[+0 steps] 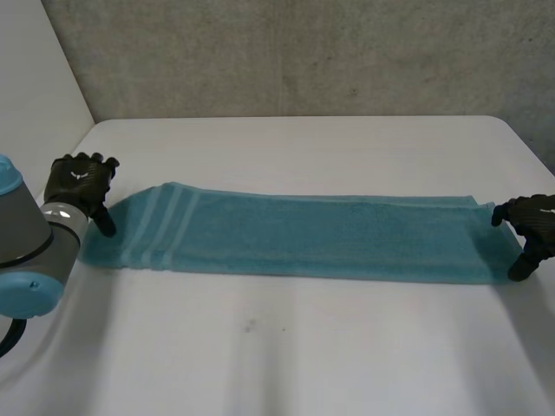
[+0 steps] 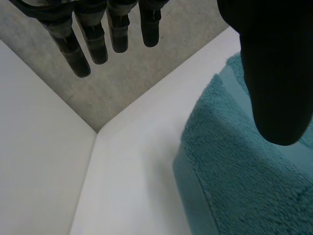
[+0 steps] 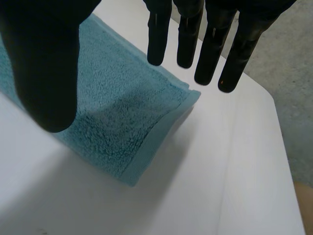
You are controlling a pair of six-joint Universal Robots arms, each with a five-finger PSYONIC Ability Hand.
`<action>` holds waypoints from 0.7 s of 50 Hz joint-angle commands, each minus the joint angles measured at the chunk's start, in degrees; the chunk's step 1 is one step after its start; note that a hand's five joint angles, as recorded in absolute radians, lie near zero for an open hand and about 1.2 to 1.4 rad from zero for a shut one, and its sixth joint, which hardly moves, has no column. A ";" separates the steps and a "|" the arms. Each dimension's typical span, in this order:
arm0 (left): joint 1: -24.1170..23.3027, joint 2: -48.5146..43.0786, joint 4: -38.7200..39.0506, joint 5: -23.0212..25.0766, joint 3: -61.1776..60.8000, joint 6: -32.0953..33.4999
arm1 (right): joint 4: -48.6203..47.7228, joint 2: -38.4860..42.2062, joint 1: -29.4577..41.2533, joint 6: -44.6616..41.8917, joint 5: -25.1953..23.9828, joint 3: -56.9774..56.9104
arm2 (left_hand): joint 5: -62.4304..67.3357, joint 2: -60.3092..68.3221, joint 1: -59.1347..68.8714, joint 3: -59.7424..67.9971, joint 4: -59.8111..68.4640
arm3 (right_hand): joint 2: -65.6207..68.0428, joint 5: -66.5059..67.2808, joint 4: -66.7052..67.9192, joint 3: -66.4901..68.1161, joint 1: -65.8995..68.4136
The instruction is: Fold the laundry
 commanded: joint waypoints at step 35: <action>-0.75 3.05 0.40 -0.17 -3.89 -2.99 | -10.66 9.57 -11.04 -9.47 16.56 -10.86 | -2.76 -1.96 -1.27 -2.47 -1.82 | 54.57 54.91 53.89 54.15 57.77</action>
